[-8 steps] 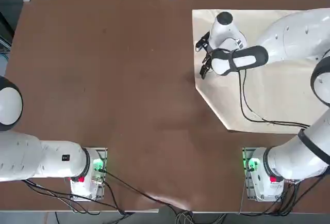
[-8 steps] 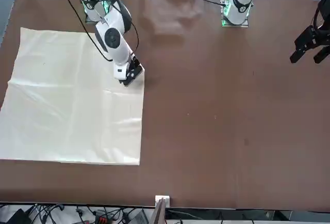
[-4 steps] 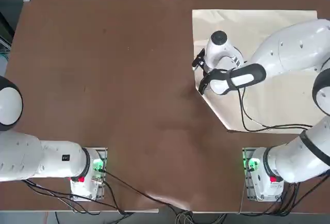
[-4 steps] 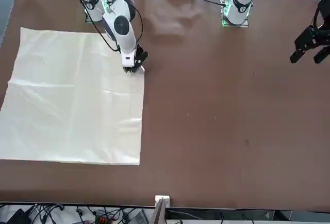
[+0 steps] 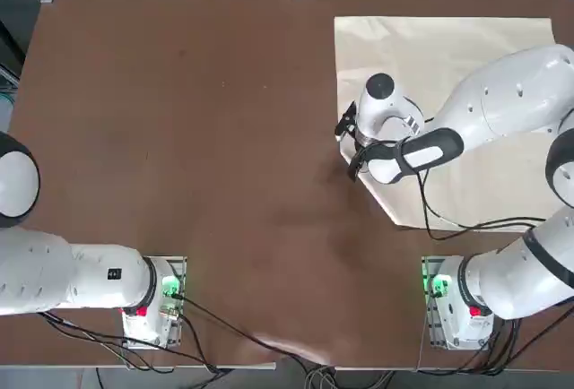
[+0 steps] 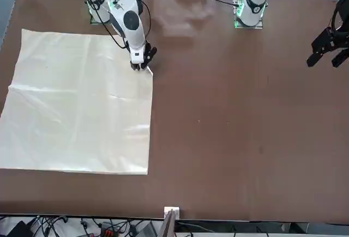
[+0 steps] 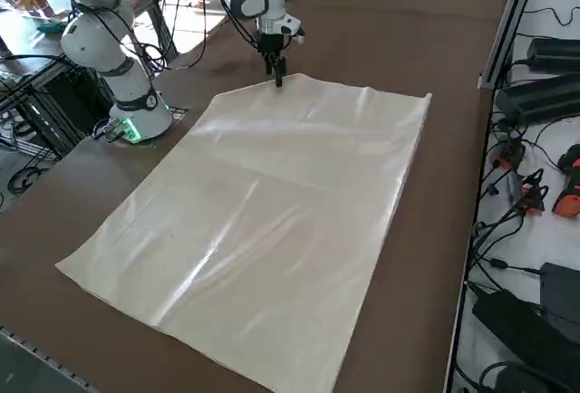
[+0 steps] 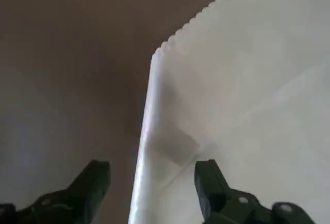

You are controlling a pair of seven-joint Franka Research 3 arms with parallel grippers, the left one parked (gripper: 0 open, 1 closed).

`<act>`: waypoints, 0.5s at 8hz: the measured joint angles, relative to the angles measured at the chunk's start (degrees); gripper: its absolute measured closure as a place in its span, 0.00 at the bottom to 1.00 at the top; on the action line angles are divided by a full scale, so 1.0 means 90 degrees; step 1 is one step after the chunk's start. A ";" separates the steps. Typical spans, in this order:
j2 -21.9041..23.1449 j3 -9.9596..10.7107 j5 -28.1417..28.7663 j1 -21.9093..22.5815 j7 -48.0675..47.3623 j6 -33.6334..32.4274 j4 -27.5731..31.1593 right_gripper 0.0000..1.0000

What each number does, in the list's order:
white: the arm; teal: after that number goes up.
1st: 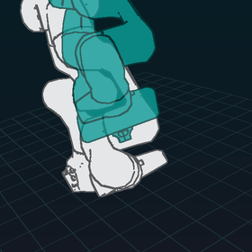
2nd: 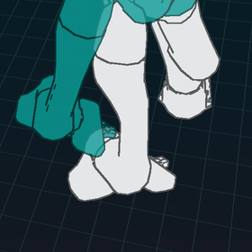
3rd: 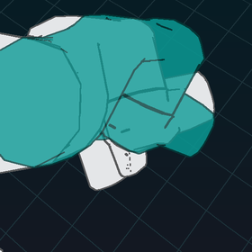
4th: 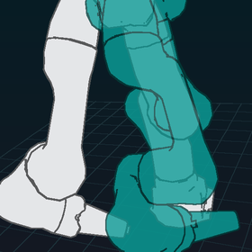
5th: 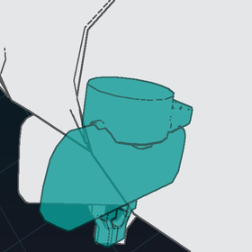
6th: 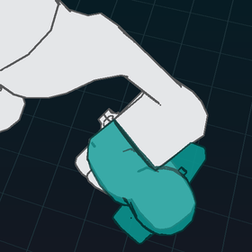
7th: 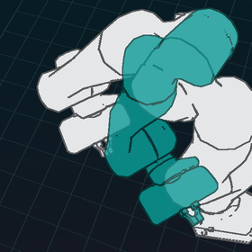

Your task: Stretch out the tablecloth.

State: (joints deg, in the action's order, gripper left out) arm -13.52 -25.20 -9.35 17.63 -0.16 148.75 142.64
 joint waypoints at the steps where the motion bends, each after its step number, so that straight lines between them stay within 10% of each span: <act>1: 0.0000 0.0022 -0.0014 0.0000 0.0000 0.0153 0.0117 0.00; 4: 0.0004 0.0110 -0.0362 -0.0037 -0.0006 0.0291 0.0213 0.02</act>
State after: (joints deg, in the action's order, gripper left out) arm -13.48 -24.21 -12.61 17.30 -0.21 151.37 144.55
